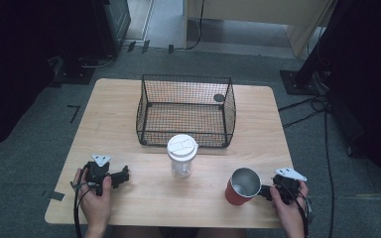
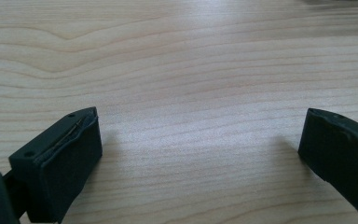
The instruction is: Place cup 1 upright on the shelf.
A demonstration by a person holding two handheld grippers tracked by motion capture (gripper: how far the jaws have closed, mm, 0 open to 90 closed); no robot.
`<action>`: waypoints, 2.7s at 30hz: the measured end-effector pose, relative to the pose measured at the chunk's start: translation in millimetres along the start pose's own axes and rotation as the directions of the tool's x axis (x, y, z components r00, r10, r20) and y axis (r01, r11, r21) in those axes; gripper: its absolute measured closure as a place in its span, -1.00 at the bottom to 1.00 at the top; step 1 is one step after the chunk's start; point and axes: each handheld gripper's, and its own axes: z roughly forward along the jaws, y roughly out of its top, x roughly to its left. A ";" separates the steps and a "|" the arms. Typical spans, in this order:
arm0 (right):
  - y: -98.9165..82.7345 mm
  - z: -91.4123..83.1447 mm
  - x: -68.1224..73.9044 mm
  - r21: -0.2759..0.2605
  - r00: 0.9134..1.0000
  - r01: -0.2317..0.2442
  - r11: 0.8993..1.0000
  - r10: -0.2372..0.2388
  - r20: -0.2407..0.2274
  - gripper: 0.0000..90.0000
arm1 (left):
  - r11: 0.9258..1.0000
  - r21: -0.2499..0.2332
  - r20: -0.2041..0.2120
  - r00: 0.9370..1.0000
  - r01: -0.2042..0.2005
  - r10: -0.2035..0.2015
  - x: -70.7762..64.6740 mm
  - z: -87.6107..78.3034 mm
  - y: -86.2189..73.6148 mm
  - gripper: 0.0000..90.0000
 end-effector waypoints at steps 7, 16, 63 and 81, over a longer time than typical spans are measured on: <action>-6.2 -6.3 0.6 0.000 1.000 -0.012 1.000 0.012 0.012 -1.00 | 1.000 -0.001 0.001 1.000 0.002 -0.002 0.1 -0.1 0.0 -1.00; -6.6 -27.7 8.4 -0.002 0.997 0.072 0.997 -0.072 -0.035 -1.00 | 1.000 0.000 0.000 1.000 0.000 0.000 0.0 0.0 0.0 -1.00; 5.9 -76.8 78.1 -0.227 0.904 0.173 0.958 -0.246 -0.349 -1.00 | 1.000 -0.001 0.000 1.000 0.000 0.000 -0.1 0.0 -0.1 -1.00; 10.2 -70.3 90.8 -0.260 0.928 0.117 0.959 -0.198 -0.316 -0.99 | 1.000 -0.001 0.000 1.000 0.000 0.000 -0.1 0.0 -0.1 -1.00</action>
